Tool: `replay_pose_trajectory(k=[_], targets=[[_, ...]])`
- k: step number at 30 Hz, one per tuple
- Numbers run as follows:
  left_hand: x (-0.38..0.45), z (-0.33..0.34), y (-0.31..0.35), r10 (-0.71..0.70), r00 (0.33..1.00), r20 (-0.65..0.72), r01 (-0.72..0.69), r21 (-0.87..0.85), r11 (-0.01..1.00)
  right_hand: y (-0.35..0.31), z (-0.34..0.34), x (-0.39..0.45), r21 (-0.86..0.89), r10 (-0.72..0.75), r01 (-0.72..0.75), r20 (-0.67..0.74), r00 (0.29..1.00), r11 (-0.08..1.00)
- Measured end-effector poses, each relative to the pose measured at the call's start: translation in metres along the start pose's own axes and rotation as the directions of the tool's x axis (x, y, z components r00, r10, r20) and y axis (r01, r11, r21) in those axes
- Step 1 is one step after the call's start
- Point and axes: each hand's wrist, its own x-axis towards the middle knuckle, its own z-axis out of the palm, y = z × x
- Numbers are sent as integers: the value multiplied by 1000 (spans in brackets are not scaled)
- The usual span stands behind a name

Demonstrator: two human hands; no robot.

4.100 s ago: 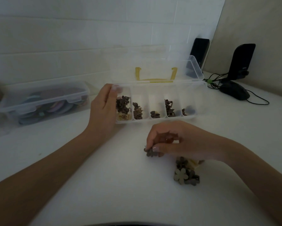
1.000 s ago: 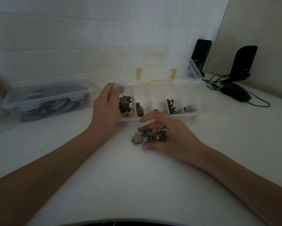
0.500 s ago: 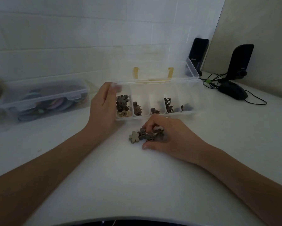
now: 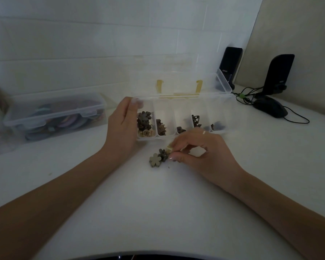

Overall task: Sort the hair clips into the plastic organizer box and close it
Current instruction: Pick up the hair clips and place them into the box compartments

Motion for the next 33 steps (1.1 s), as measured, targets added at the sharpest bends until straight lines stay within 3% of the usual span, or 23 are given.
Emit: replay_pose_trajectory(k=[6, 11, 16, 19, 22, 28, 33], targets=[[-1, 0, 0, -14, 1000, -12, 13, -37, 999, -18, -1, 26, -92, -183, 173, -118, 976, 981], [-2, -1, 4, 11, 1000, 9, -11, -20, 1000, -30, 11, 78, -104, -156, 134, -247, 956, 985], [-3, -2, 4, 12, 1000, 12, -12, -6, 1000, -18, 23, 91, -253, -161, 134, -88, 983, 958], [-2, -2, 1, -2, 1000, 13, 2, -12, 1000, -15, 12, 79, -216, -127, 88, -171, 977, 972], [-2, -1, 2, -9, 1000, 9, 10, -17, 1000, -13, 1, 59, -216, -107, 71, -156, 982, 974], [-1, 0, 0, -30, 1000, 2, 30, -42, 999, -5, -4, 27, -355, -228, 262, 135, 964, 897], [-1, 0, 0, -20, 1000, 1, 20, -39, 999, -14, -8, 29, -490, -386, 419, 173, 906, 764]])
